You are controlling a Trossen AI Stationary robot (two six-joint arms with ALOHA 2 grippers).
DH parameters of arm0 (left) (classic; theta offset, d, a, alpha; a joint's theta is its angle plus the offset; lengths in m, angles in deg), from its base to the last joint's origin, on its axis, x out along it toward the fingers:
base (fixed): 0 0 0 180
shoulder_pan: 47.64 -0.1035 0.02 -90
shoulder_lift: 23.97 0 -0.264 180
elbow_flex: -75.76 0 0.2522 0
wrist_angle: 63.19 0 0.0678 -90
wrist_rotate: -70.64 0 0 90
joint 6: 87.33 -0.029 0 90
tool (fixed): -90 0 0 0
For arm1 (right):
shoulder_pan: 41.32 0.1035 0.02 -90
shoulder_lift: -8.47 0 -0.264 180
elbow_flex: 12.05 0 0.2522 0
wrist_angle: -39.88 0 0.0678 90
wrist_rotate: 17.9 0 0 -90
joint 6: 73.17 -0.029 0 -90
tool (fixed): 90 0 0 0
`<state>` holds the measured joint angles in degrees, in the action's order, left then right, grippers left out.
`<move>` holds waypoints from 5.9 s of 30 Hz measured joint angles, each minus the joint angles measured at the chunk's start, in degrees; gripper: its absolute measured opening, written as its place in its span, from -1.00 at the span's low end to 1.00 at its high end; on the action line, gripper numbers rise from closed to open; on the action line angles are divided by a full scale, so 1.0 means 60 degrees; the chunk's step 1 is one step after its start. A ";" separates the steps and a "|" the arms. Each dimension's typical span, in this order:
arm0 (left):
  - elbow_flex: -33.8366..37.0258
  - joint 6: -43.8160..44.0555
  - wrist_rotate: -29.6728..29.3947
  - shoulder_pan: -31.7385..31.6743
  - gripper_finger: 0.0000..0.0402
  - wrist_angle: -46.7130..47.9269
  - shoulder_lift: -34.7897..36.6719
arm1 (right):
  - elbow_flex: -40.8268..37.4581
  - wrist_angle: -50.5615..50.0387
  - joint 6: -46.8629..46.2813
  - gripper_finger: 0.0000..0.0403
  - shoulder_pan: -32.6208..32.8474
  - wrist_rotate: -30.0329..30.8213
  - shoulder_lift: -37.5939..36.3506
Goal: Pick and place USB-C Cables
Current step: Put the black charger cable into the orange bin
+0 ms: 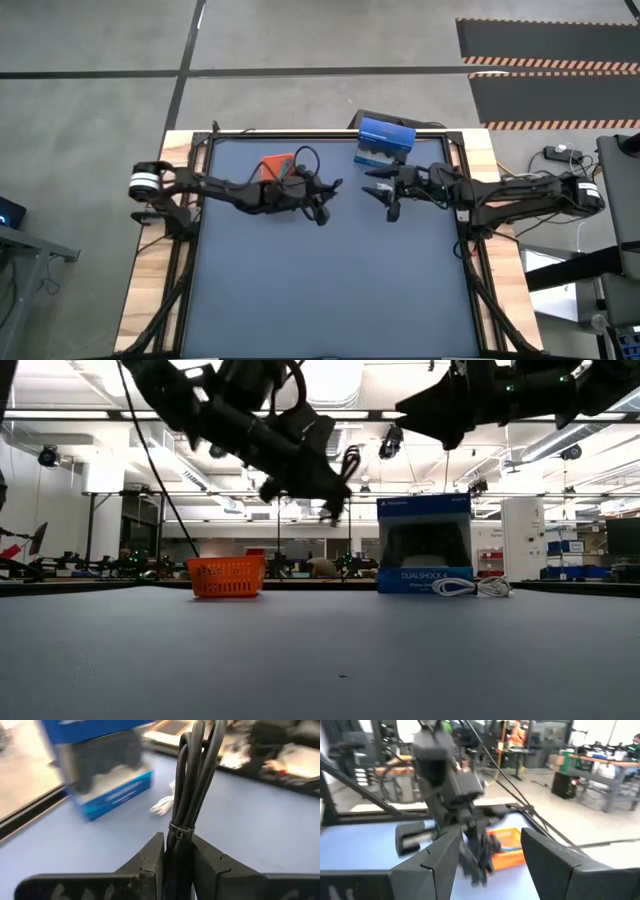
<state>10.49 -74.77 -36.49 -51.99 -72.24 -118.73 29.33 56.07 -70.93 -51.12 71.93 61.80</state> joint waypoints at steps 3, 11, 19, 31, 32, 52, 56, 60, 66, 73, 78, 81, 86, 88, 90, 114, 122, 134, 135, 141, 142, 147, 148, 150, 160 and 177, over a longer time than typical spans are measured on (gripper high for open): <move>-0.0028 0.0434 -0.0724 -0.0026 -0.74 0.1148 0.0541 | -0.0004 -0.0489 0.0070 0.01 0.0000 0.0140 -0.0312; -0.0006 0.1837 -0.1738 -0.0453 -0.74 0.4110 0.1867 | -0.0004 -0.0953 0.0132 0.01 0.0004 0.0272 -0.0629; -0.1297 0.3809 -0.1738 -0.1496 -0.76 0.9344 0.2076 | -0.0004 -0.1036 0.0174 0.01 0.0004 0.0282 -0.0728; -0.3767 0.3132 -0.0456 -0.2927 -0.77 1.3570 0.0241 | -0.0004 -0.1226 0.0420 0.01 0.0004 0.0300 -0.0760; -0.3819 0.3017 -0.0222 -0.3048 -0.77 1.3577 0.0163 | -0.0004 -0.1268 0.0433 0.01 0.0004 0.0307 -0.0763; -0.4275 0.3893 0.2724 -0.4467 -0.76 1.4083 -0.0117 | -0.0004 -0.1445 0.0671 0.01 0.0004 0.0307 -0.0756; -0.4246 0.4036 0.2757 -0.4467 -0.73 1.3553 -0.0117 | -0.0004 -0.1449 0.0671 0.01 0.0003 0.0307 -0.0756; -0.4239 0.4097 0.2757 -0.4467 -0.72 1.3219 -0.0115 | -0.0004 -0.1455 0.0671 0.01 0.0004 0.0307 -0.0756; -0.3987 0.4108 0.2749 -0.4489 -0.71 1.2504 -0.0117 | -0.0004 -0.1512 0.0671 0.01 0.0004 0.0307 -0.0756; -0.3866 0.4102 0.2721 -0.4533 -0.71 1.2371 -0.0293 | 0.0000 -0.1656 0.0671 0.01 0.0004 0.0307 -0.0756; -0.3860 0.4027 0.2721 -0.4533 -0.71 1.2384 -0.0691 | 0.0000 -0.1660 0.0669 0.01 0.0002 0.0307 -0.0756; -0.3867 0.4003 0.2728 -0.4533 -0.71 1.2393 -0.0945 | 0.0000 -0.1664 0.0667 0.01 0.0004 0.0307 -0.0756; -0.3871 0.3802 0.2732 -0.4533 -0.71 1.2390 -0.1126 | 0.0000 -0.1686 0.0667 0.01 0.0004 0.0303 -0.0756; -0.3871 0.3802 0.2732 -0.4533 -0.71 1.2391 -0.1126 | 0.0000 -0.1700 0.0667 0.01 0.0001 0.0303 -0.0756; -0.3871 0.3802 0.2732 -0.4533 -0.71 1.2393 -0.1126 | 0.0000 -0.1700 0.0667 0.01 0.0004 0.0303 -0.0756; -0.3893 0.3845 0.2732 -0.4533 -0.71 1.2889 -0.1097 | 0.0002 -0.1751 0.0660 0.01 0.0004 0.0303 -0.0756; -0.3896 0.3816 0.2739 -0.4533 -0.71 1.2889 -0.1097 | 0.0004 -0.1755 0.0664 0.01 0.0004 0.0301 -0.0756; -0.3900 0.3781 0.2753 -0.4533 -0.58 1.2899 -0.1097 | 0.0004 -0.1868 0.0664 0.01 0.0004 0.0300 -0.0756; -0.3904 0.3781 0.2753 -0.4533 -0.53 1.2910 -0.1097 | 0.0004 -0.1881 0.0664 0.01 0.0002 0.0300 -0.0756; -0.3904 0.3784 0.2757 -0.4533 -0.23 1.2980 -0.1097 | 0.0004 -0.1886 0.0715 0.01 0.0004 0.0300 -0.0756; -0.3904 0.3784 0.2757 -0.4533 -0.19 1.2978 -0.1097 | 0.0004 -0.1886 0.0715 0.01 0.0002 0.0301 -0.0756; -0.3904 0.3775 0.2761 -0.4533 -0.04 1.2982 -0.1095 | 0.0004 -0.1909 0.0711 0.01 0.0004 0.0301 -0.0756; -0.3904 0.3753 0.2772 -0.4533 -0.02 1.2999 -0.1079 | 0.0004 -0.1916 0.0711 0.01 0.0001 0.0301 -0.0756; -0.3904 0.3526 0.2805 -0.4533 0.00 1.3072 -0.1032 | 0.0004 -0.1942 0.0711 0.01 0.0004 0.0300 -0.0756; -0.3904 0.3119 0.2812 -0.4521 0.00 1.3300 -0.0129 | 0.0004 -0.1955 0.0737 0.01 0.0004 0.0302 -0.0756; -0.3853 0.1018 0.1998 -0.3273 -0.57 1.2181 0.0263 | 0.0004 -0.2115 0.0715 0.01 0.0001 0.0303 -0.0756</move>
<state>-12.63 -68.66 -24.50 -71.63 0.85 -117.15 29.35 43.37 -66.64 -51.12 73.75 57.27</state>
